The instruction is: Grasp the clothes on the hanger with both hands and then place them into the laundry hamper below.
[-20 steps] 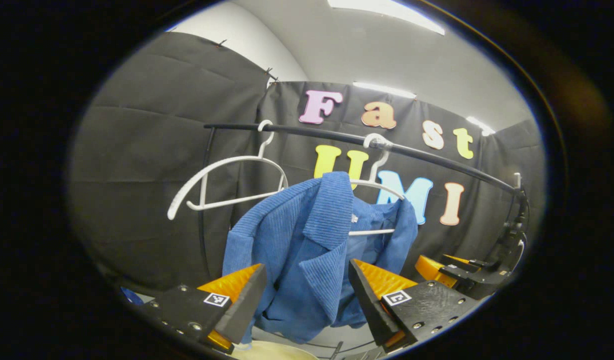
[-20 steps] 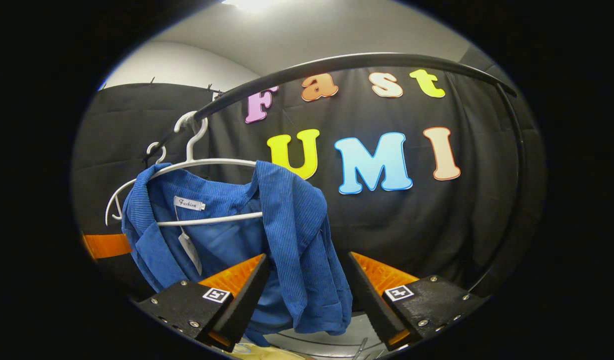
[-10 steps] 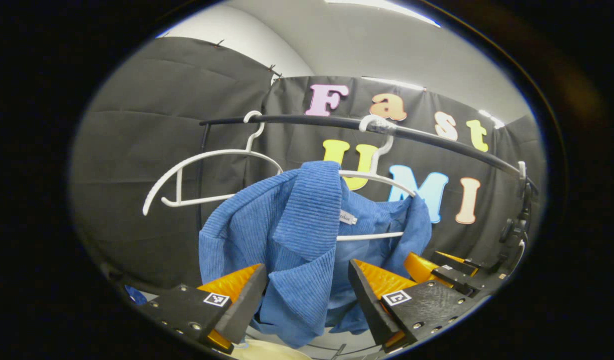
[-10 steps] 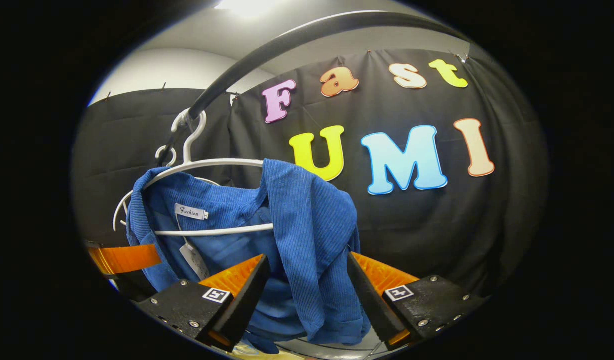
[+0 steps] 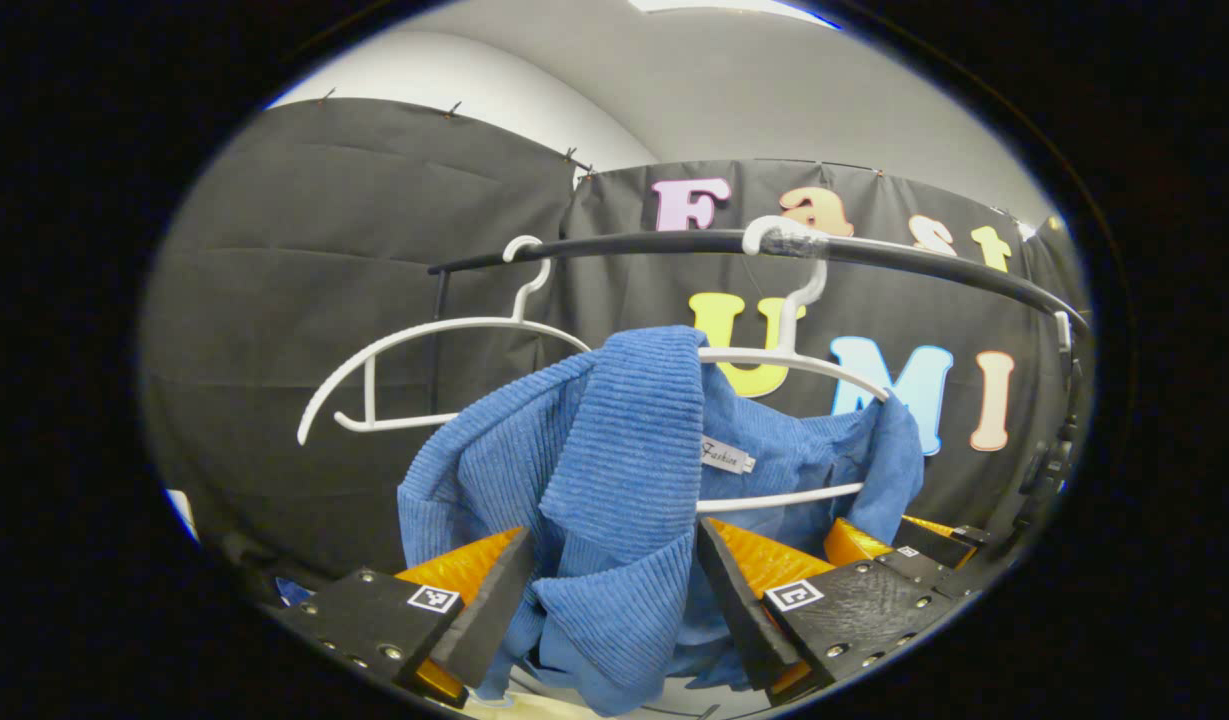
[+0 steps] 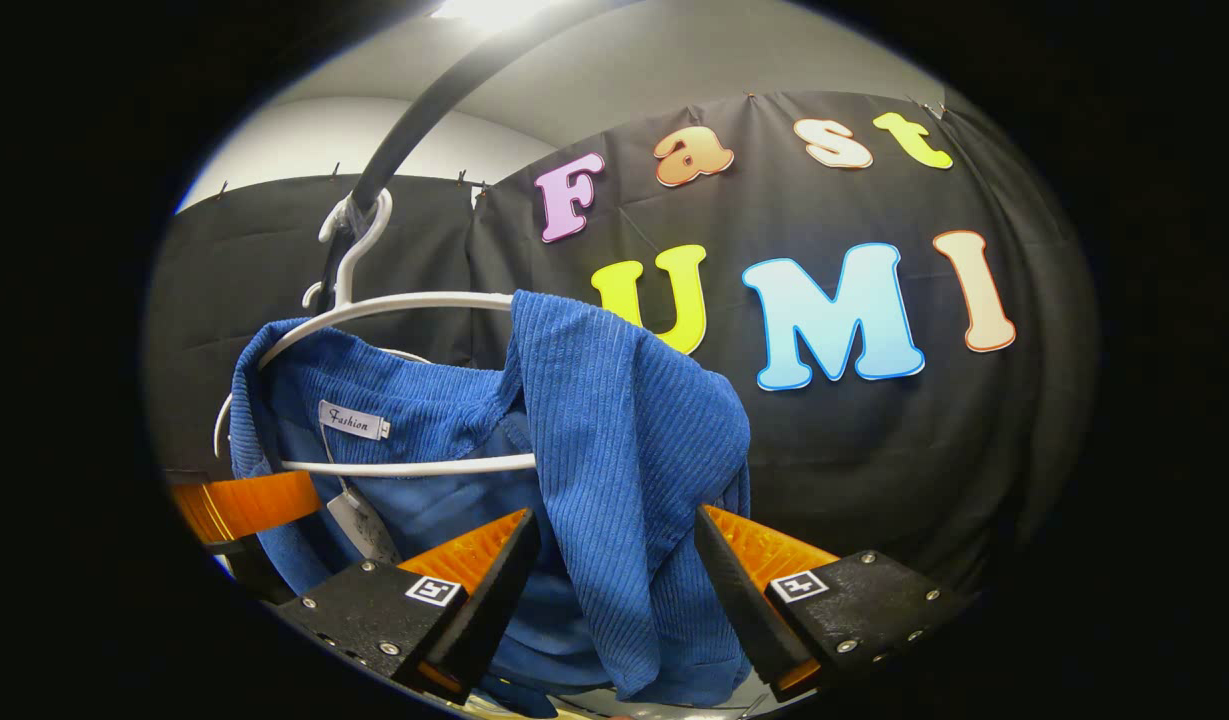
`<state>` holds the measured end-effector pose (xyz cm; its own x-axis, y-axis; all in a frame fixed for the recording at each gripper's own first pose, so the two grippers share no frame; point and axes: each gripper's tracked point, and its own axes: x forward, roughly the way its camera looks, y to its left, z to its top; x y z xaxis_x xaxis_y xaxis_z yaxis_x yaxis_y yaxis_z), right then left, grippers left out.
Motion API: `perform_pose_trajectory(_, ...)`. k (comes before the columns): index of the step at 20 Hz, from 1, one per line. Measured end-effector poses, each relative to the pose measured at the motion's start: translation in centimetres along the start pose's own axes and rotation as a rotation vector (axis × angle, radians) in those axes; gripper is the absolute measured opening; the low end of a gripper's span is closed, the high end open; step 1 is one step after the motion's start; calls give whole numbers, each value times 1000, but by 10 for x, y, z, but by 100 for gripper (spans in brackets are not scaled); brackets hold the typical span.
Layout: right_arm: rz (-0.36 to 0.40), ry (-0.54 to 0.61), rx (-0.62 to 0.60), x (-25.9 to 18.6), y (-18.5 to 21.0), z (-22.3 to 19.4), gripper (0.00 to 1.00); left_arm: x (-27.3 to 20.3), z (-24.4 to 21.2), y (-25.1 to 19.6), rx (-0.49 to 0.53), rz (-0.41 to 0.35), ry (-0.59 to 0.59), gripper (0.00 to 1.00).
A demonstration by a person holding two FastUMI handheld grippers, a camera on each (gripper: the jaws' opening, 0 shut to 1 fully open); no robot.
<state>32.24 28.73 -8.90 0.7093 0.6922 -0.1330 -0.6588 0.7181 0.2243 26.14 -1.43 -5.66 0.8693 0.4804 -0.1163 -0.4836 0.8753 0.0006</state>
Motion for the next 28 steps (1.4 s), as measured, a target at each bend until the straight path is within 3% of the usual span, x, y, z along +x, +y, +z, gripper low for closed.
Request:
perform_pose_trajectory(2,2,-5,-14,3,0,0,95,3,2,3,12,18,-19,94)
perform_pose_trajectory(5,31,-1,-21,11,7,-3,88,7,-3,2,0,-5,-17,83)
perform_pose_trajectory(6,48,5,-10,12,10,-4,78,7,-5,1,7,-19,-14,81)
perform_pose_trajectory(7,46,7,-2,12,7,-5,69,4,-6,11,13,19,-16,78)
perform_pose_trajectory(8,37,10,6,12,2,-6,52,7,-5,12,4,14,-19,54)
perform_pose_trajectory(9,25,5,15,12,-3,-5,41,1,-3,11,1,3,-16,31)
perform_pose_trajectory(10,15,-2,28,12,-10,-3,22,9,-6,14,-4,21,-28,26)
perform_pose_trajectory(12,54,-8,65,14,-6,0,4,8,-7,-1,-18,-43,-30,15)
perform_pose_trajectory(15,85,-17,46,14,-9,3,0,4,-7,-13,-32,-113,-16,4)
perform_pose_trajectory(28,40,-83,45,1,-18,24,0,-24,13,-4,-88,-186,-26,5)
